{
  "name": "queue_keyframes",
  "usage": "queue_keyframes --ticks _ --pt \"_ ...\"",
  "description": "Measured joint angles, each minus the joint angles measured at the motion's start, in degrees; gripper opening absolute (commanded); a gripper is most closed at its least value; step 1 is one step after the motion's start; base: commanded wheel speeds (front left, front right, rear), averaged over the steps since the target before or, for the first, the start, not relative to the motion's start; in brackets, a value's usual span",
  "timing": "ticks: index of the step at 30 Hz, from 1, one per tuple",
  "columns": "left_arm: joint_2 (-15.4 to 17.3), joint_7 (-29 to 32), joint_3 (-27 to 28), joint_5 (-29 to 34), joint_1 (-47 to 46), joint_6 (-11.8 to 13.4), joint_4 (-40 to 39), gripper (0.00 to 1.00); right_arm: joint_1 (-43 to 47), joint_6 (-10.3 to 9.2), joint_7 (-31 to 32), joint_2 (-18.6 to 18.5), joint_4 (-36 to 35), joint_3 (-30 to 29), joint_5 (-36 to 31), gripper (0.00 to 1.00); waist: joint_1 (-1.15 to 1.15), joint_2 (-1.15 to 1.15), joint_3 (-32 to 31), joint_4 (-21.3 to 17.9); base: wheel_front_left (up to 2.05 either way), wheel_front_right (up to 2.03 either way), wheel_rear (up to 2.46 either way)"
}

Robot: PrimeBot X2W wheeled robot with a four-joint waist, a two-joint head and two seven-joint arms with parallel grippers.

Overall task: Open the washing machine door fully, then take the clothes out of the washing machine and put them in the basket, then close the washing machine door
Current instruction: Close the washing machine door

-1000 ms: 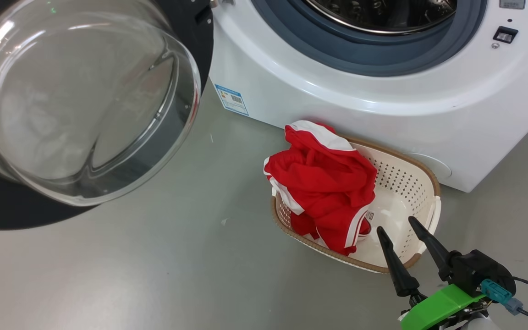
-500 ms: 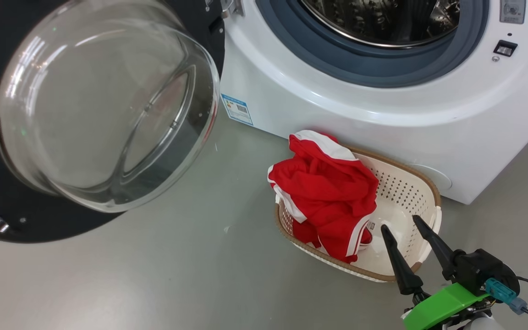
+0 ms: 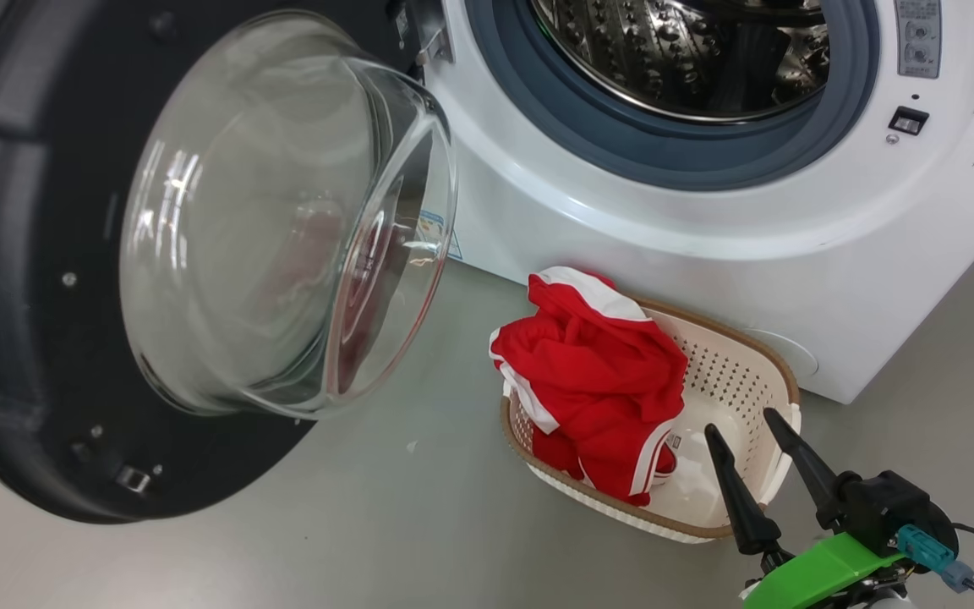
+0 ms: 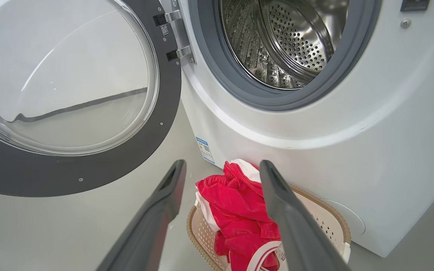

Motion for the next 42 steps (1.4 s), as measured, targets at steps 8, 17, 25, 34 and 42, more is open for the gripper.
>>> queue_keyframes --ticks 8,17,25,34,42 --pt "-0.1 2.1 -0.5 -2.4 2.8 0.0 -8.1 0.0 0.5 0.0 0.0 0.5 -0.2 -0.1 0.4 1.0 0.0 0.0 -1.3 -0.6 0.0 0.0 0.0" --pt "-3.1 3.4 -1.1 -3.8 6.2 0.0 -19.3 0.0 1.5 0.0 0.0 0.6 -0.5 -0.2 0.4 1.0 0.0 0.0 -1.8 -1.7 0.0 0.0 0.0" --pt "-8.0 2.8 -2.7 -3.5 6.7 0.0 -27.1 0.0 1.6 0.0 0.0 0.8 -0.5 -0.2 0.5 1.0 0.0 0.0 -2.3 -2.5 0.0 0.0 0.0" --pt "-10.1 0.8 -4.1 -2.2 6.7 0.0 -29.0 0.0 1.6 0.0 0.0 1.2 -0.8 -0.3 0.5 1.0 0.0 0.0 -1.9 -3.4 0.0 0.0 0.0" --pt "-10.1 -2.3 -3.9 -0.8 8.3 0.0 -28.7 0.0 1.6 0.0 0.0 1.4 -0.8 -0.8 0.5 1.0 0.0 0.0 -2.5 -3.4 0.0 0.0 0.0"
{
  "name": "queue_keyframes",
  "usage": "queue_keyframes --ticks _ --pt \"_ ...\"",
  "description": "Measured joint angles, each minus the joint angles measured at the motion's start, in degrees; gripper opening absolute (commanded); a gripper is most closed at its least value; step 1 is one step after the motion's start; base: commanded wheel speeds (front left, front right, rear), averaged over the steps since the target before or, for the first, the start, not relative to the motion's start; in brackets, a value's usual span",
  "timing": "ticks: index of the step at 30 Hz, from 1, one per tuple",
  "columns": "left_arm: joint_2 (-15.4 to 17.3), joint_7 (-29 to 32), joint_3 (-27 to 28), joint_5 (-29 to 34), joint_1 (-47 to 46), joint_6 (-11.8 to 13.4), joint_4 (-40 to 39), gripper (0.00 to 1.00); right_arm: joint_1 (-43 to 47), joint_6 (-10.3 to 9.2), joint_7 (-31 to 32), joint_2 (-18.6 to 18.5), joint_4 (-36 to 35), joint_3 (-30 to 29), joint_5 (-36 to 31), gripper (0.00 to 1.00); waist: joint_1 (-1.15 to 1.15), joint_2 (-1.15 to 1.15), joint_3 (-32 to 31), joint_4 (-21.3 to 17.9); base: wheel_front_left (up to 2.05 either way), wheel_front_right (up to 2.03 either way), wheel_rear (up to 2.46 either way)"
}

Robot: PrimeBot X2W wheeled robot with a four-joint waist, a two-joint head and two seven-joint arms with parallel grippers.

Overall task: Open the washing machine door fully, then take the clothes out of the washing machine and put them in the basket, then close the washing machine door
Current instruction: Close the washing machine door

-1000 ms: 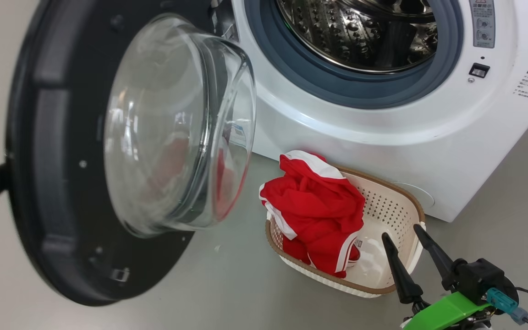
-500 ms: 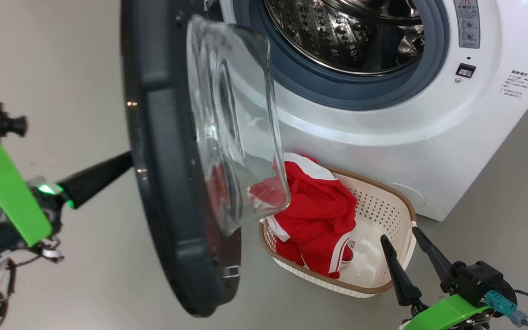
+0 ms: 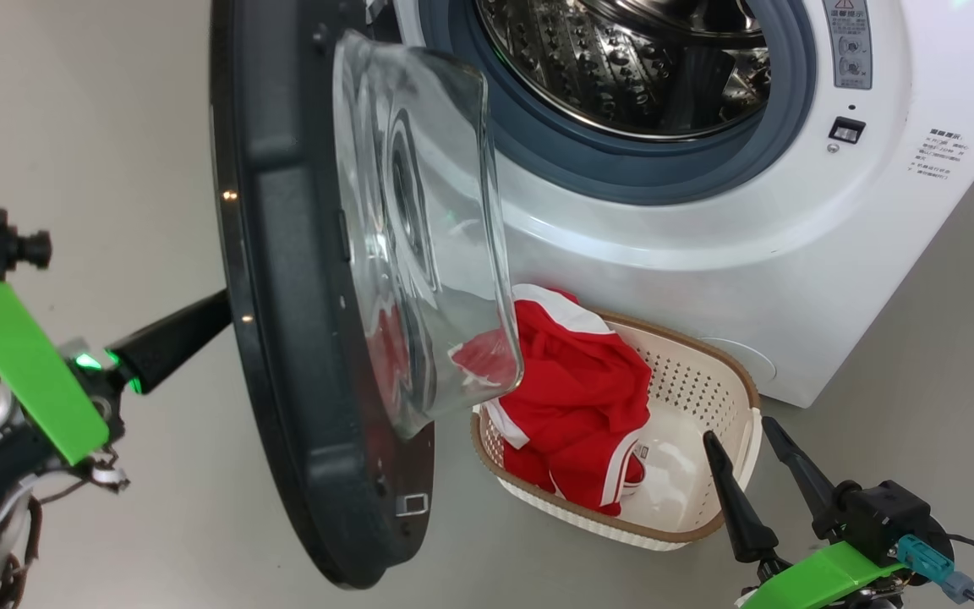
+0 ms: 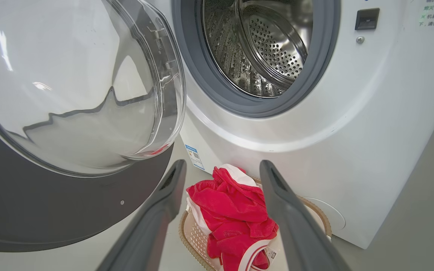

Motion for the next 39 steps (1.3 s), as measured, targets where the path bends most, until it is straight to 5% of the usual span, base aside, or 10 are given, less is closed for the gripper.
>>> queue_keyframes --ticks 16,20,26,29,39 --pt "0.4 -15.8 -0.2 4.7 11.2 0.0 6.4 0.0 1.5 0.0 0.0 0.3 -0.2 0.1 0.1 1.0 0.0 0.0 -2.5 0.4 0.0 0.0 0.0" --pt "-0.1 -19.4 -0.8 4.9 14.3 0.0 8.7 0.1 2.0 0.0 0.0 0.4 -0.5 0.2 0.1 1.0 0.0 0.0 -3.1 0.6 0.0 0.0 0.0" --pt "-0.9 -26.9 -4.2 7.5 18.5 0.0 12.2 0.52 2.6 0.0 0.0 0.4 -0.7 0.3 0.4 1.0 0.0 0.0 -3.7 0.9 0.0 0.0 0.0" --pt "-1.4 -29.6 -5.6 7.5 20.5 0.0 12.9 1.0 2.9 0.0 0.0 0.3 -0.9 0.3 0.4 1.0 0.0 0.0 -3.8 0.8 0.0 0.0 0.0" --pt "-0.9 -44.0 -11.5 12.8 24.4 0.0 17.6 1.0 4.9 0.0 0.0 0.3 -1.7 -0.5 0.4 1.0 0.0 0.0 -4.2 -1.2 0.0 0.0 0.0"
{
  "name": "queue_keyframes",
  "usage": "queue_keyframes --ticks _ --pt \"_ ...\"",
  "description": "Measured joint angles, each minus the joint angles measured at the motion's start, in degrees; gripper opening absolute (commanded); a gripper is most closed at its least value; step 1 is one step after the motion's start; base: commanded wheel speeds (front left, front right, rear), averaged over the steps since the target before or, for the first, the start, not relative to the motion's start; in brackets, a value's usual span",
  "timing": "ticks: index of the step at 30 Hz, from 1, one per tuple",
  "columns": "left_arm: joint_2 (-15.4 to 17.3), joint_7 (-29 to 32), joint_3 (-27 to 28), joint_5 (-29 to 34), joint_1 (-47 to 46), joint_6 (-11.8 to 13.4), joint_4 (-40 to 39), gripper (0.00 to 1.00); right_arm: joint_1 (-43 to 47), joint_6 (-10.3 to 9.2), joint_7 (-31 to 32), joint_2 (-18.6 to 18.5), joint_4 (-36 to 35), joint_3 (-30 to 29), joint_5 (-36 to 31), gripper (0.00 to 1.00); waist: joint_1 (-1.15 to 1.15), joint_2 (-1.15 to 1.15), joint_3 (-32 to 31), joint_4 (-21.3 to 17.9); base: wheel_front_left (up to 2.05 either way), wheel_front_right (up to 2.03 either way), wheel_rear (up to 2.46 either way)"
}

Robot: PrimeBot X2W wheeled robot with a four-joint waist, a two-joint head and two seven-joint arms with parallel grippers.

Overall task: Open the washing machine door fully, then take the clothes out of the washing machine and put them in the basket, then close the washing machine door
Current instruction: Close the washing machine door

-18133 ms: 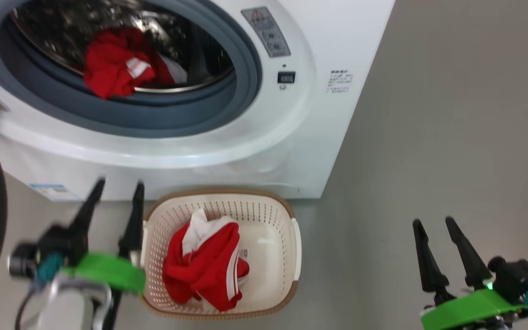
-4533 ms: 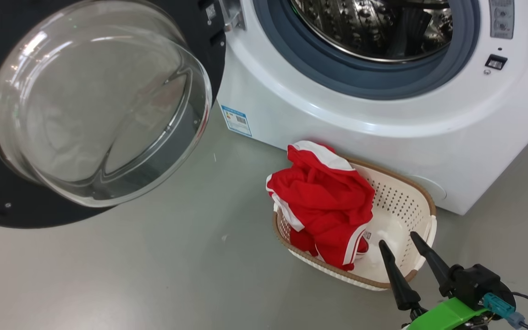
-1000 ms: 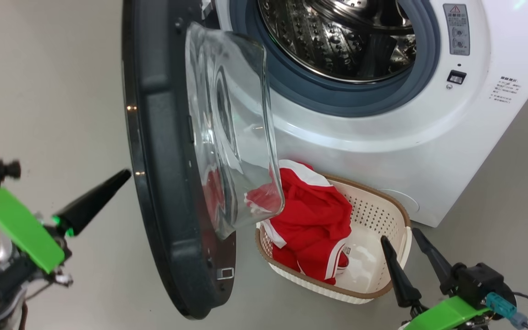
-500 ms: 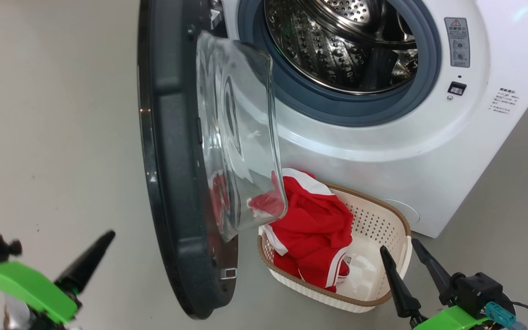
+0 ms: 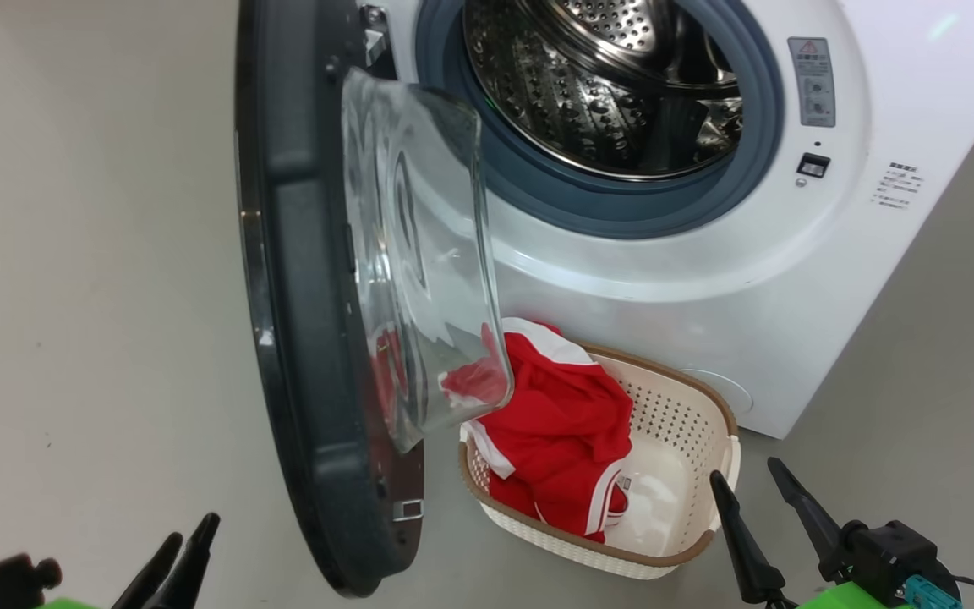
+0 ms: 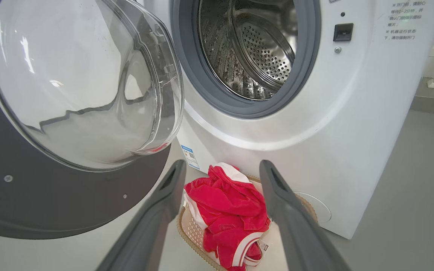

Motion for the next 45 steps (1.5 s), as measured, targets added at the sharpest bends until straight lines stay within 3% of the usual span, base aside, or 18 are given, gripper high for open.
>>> queue_keyframes --ticks 4,10,18,26,34,45 --pt "0.5 -6.0 -2.2 3.2 0.5 0.0 1.9 1.0 0.2 0.0 0.0 0.0 -0.4 -0.5 0.0 1.0 0.0 0.0 -0.1 -0.9 0.0 0.0 0.0" --pt "0.3 -8.3 -2.2 9.1 0.8 0.0 3.9 1.0 0.9 0.0 0.0 0.0 -0.7 -0.9 0.0 1.0 0.0 0.0 -0.4 -1.8 0.0 0.0 0.0" --pt "-7.2 -8.4 12.5 34.2 5.8 -0.1 0.9 1.0 1.5 0.0 0.0 0.1 -1.4 -1.7 0.1 1.0 0.0 0.0 -1.0 -2.7 0.0 0.0 0.0" --pt "-14.8 -8.4 22.7 50.9 10.0 -0.1 -6.5 1.0 1.9 0.0 0.0 0.3 -2.1 -2.5 0.1 1.0 0.0 0.0 -1.1 -2.9 0.0 0.0 0.0" --pt "-18.9 -8.4 25.8 57.9 11.9 -0.1 -9.5 1.0 2.0 0.0 0.0 0.5 -2.3 -2.7 0.1 1.0 0.0 0.0 -1.5 -3.0 0.0 0.0 0.0" --pt "-20.5 -8.4 26.2 58.5 13.1 -0.1 -8.7 1.0 3.2 0.0 0.0 0.8 -2.1 -2.8 0.1 1.0 0.0 0.0 -1.5 -3.1 0.0 0.0 0.0"
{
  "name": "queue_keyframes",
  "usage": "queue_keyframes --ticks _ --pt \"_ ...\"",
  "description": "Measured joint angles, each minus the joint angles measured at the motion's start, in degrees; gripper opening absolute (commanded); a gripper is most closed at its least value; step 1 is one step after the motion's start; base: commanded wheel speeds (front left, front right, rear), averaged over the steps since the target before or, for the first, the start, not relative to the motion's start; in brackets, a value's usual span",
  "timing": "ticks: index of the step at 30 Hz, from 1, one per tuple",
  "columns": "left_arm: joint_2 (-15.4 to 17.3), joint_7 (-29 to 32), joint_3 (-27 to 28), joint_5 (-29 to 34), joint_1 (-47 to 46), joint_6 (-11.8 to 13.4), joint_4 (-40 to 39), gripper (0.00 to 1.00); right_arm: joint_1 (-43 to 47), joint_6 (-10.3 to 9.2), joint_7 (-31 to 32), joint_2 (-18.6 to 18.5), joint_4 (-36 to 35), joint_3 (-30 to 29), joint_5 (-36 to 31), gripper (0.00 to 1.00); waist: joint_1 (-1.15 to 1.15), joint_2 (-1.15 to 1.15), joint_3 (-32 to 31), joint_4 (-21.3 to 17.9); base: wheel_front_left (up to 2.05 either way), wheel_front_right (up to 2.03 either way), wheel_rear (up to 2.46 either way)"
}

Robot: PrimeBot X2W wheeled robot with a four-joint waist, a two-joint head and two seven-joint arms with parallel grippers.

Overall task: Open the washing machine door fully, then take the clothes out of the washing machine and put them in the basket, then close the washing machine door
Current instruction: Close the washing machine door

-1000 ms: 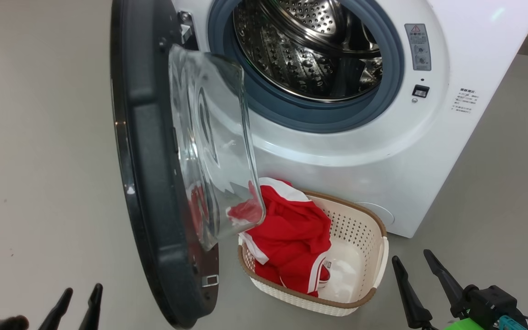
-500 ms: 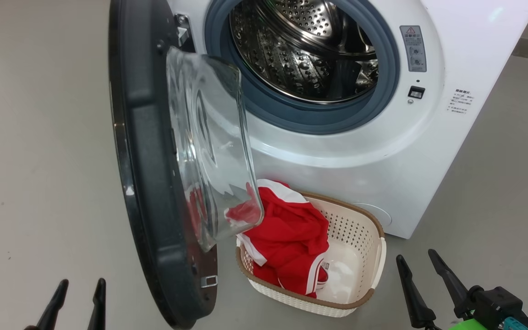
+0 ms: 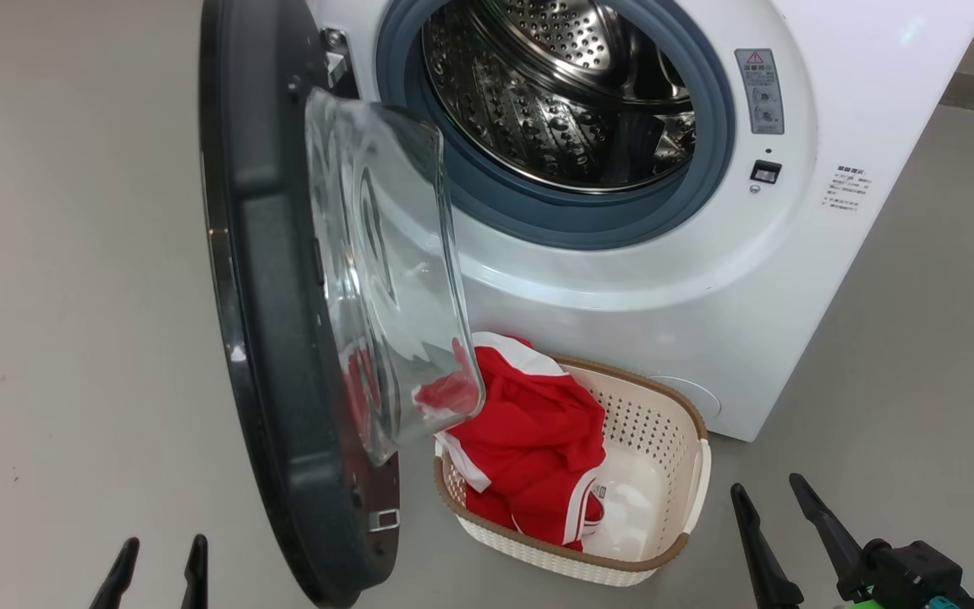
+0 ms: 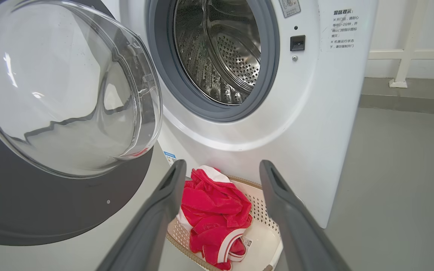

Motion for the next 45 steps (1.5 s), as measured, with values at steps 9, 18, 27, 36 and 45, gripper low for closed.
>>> queue_keyframes --ticks 9,18,27,36,45 --pt "-0.1 0.0 0.5 0.9 0.0 0.0 -0.1 1.0 0.0 0.0 0.0 0.1 0.0 -0.1 0.0 1.0 0.0 0.0 -0.2 0.0 0.0 0.0 0.0" --pt "1.2 0.0 0.0 -4.4 -1.2 0.0 0.7 1.0 0.0 0.0 0.0 0.2 0.1 0.0 0.0 1.0 0.0 0.0 -0.1 0.2 0.0 0.0 0.0" --pt "6.6 -0.1 -1.6 -11.5 -5.9 0.0 -0.8 0.0 -0.1 0.0 0.0 0.3 0.5 0.7 0.0 1.0 0.0 0.0 -0.2 0.5 0.0 0.0 0.0" --pt "17.8 -0.1 -9.7 -38.8 -11.8 0.0 -3.3 0.0 -0.7 0.0 0.0 0.4 0.7 1.5 0.0 1.0 0.0 0.0 0.4 0.8 0.0 0.0 0.0" --pt "29.3 4.7 -18.5 -60.5 -15.4 0.0 -9.4 0.0 -1.3 0.0 0.0 0.5 0.8 2.1 0.0 1.0 0.0 0.0 1.1 0.0 0.0 0.0 0.0"
